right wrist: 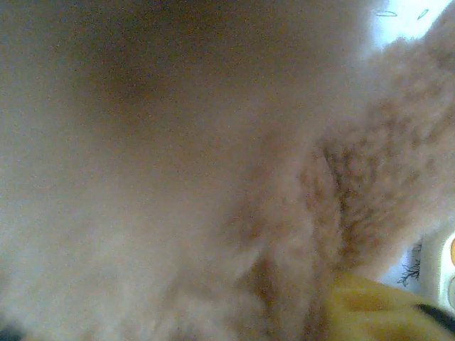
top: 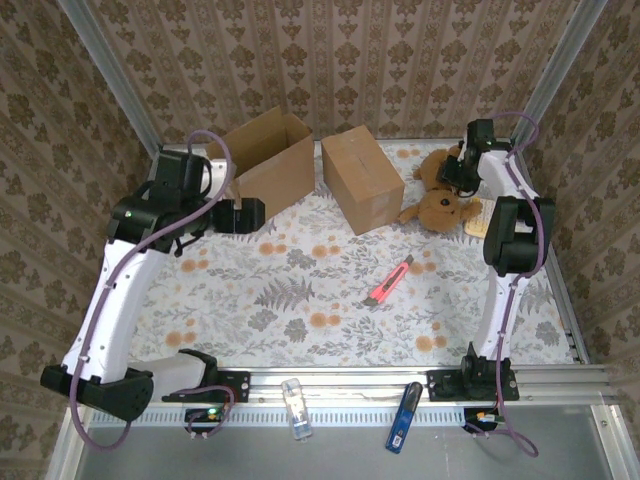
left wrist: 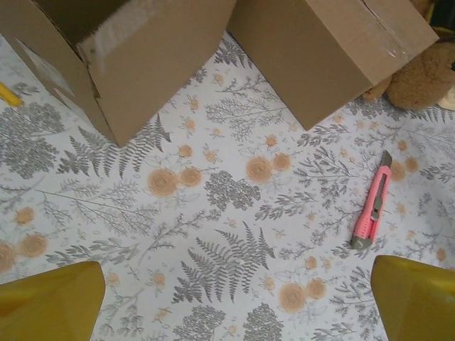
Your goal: Unpack the express box
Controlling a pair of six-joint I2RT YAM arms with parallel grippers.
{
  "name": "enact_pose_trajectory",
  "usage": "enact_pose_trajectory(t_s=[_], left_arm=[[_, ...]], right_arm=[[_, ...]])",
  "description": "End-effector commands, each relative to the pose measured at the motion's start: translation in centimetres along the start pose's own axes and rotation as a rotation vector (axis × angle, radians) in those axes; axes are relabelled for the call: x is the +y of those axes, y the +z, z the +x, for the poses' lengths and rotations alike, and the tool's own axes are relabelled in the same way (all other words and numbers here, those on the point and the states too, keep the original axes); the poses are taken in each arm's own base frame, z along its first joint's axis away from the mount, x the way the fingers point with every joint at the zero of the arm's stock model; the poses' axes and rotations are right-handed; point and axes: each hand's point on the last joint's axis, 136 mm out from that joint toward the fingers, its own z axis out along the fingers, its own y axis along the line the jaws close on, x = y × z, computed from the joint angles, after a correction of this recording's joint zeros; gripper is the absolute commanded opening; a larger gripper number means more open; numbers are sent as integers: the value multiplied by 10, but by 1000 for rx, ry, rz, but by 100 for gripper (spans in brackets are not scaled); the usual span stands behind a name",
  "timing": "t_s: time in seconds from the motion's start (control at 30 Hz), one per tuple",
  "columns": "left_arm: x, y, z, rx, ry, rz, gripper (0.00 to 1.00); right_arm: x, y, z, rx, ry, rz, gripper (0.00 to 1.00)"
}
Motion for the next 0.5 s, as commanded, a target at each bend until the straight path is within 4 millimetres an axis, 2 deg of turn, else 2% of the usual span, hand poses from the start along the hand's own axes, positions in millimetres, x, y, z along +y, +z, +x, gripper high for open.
enact_pose_trajectory(t_s=[0.0,0.13,0.23,0.27,0.33,0.47], left_arm=[[-7,5,7,10,-29,30,95],[-13,19,10,28,-29,51,94],[-19,38,5,27,-52,84,93],[-32,44,6,37,-32,118,93],[-44,61,1,47,-24,147,93],[-62,94,-22,30,-38,195,93]], right_arm=[[8,-13,0,12,-20,-41,70],[28,-40,-6,-32,-64,-130,80],[44,-68,-9,-87,-108,-185,90],[48,-75,-9,-98,-123,-195,93],[62,-88,-6,-114,-174,-221,99],[90,-97,0,-109,-249,-254,100]])
